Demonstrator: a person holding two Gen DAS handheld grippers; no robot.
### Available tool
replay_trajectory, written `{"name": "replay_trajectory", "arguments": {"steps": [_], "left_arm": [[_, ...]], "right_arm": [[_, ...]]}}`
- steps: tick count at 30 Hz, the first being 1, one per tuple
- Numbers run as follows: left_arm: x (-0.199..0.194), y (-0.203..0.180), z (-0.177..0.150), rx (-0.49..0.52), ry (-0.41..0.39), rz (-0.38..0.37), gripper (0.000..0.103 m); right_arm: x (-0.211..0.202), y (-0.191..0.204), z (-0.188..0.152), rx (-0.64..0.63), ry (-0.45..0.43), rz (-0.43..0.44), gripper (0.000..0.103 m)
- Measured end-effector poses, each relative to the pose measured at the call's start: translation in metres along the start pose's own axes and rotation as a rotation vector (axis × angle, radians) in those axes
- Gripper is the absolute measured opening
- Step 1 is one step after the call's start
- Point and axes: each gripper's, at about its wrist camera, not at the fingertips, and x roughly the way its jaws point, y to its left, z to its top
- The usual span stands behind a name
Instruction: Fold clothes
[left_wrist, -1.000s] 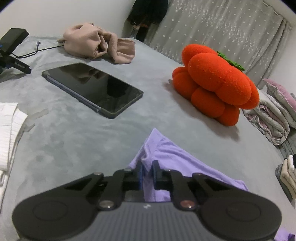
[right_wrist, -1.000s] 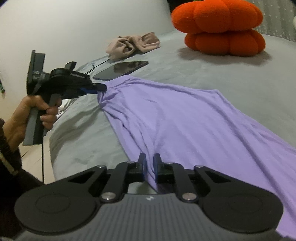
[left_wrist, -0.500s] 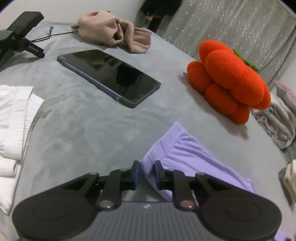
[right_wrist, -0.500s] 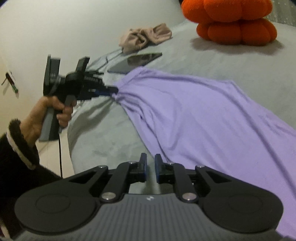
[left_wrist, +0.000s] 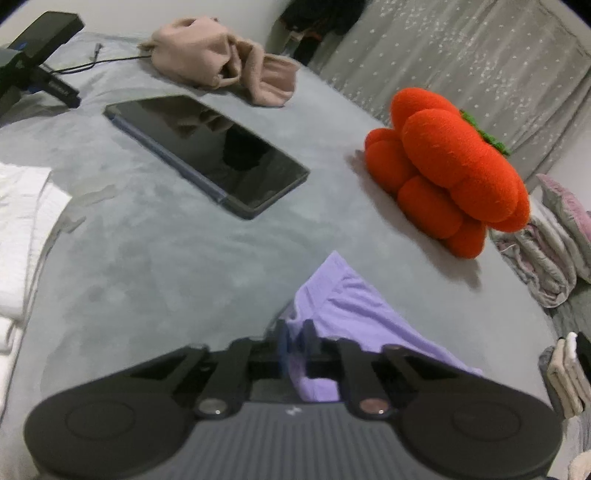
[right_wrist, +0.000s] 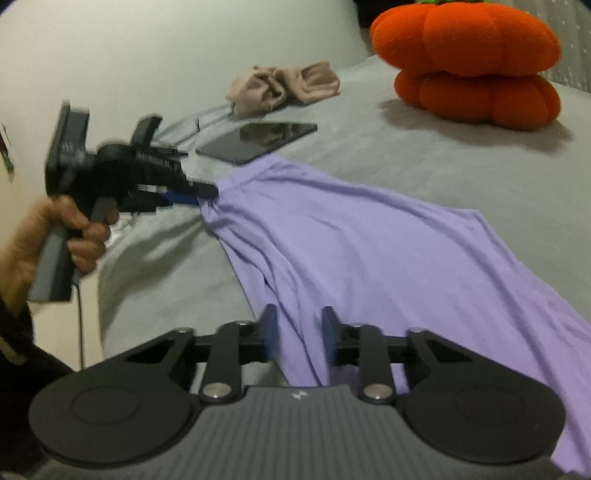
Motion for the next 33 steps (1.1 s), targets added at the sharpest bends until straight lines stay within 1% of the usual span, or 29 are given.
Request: {"name": "replay_trajectory", "arguments": {"steps": [1, 2, 5, 6, 7, 9, 12, 14, 16, 18, 20, 21, 22, 26, 29, 30, 32, 33], "left_arm": [[-0.002, -0.001, 0.002, -0.001, -0.021, -0.022, 0.006], [-0.004, -0.002, 0.003, -0.003, -0.043, -0.045, 0.006], [-0.013, -0.001, 0.007, -0.007, -0.153, -0.178, 0.006], [-0.015, -0.001, 0.008, -0.003, -0.183, -0.207, 0.006], [-0.016, -0.001, 0.009, 0.004, -0.206, -0.224, 0.006], [-0.013, -0.001, 0.009, 0.035, -0.207, -0.203, 0.006], [-0.002, 0.001, 0.006, 0.087, -0.128, -0.096, 0.006], [0.007, 0.006, 0.003, 0.095, -0.062, -0.026, 0.006], [0.011, 0.014, 0.001, 0.086, -0.025, 0.000, 0.008], [0.009, 0.021, 0.001, 0.052, -0.002, -0.015, 0.011], [0.007, 0.027, 0.002, 0.019, 0.025, -0.028, 0.024], [0.006, 0.030, 0.003, 0.001, 0.047, -0.033, 0.033], [0.004, 0.032, 0.003, -0.015, 0.058, -0.043, 0.033], [-0.001, 0.035, 0.000, -0.046, 0.073, -0.076, 0.031], [0.003, 0.032, 0.001, -0.072, 0.076, -0.104, 0.031], [0.003, 0.032, 0.001, -0.078, 0.073, -0.114, 0.030], [0.004, 0.030, 0.003, -0.078, 0.067, -0.122, 0.023], [0.005, 0.029, 0.003, -0.076, 0.065, -0.125, 0.015]], "right_arm": [[0.001, 0.002, -0.001, -0.015, -0.004, -0.013, 0.002], [-0.003, 0.003, -0.001, -0.021, -0.023, -0.028, 0.002], [-0.017, 0.005, 0.000, -0.028, -0.092, -0.062, 0.002], [-0.024, 0.006, 0.001, -0.030, -0.119, -0.073, 0.002], [-0.031, 0.007, 0.002, -0.041, -0.143, -0.087, 0.002], [-0.041, 0.010, 0.002, -0.063, -0.177, -0.110, 0.002], [-0.042, 0.013, 0.000, -0.087, -0.161, -0.106, 0.002], [-0.035, 0.015, -0.004, -0.104, -0.125, -0.097, 0.002], [-0.025, 0.020, -0.010, -0.117, -0.082, -0.077, 0.002], [-0.017, 0.025, -0.016, -0.134, -0.038, -0.059, 0.002], [-0.011, 0.031, -0.020, -0.161, -0.007, -0.057, 0.004], [-0.009, 0.034, -0.021, -0.172, 0.005, -0.055, 0.007], [-0.010, 0.034, -0.020, -0.169, 0.006, -0.051, 0.014], [-0.015, 0.035, -0.011, -0.110, -0.002, -0.020, 0.014], [-0.012, 0.040, -0.003, -0.096, -0.012, 0.000, 0.016], [-0.010, 0.043, 0.000, -0.098, -0.016, 0.002, 0.018], [-0.004, 0.049, 0.006, -0.102, -0.025, 0.007, 0.028], [-0.001, 0.053, 0.010, -0.109, -0.034, 0.009, 0.035]]}}
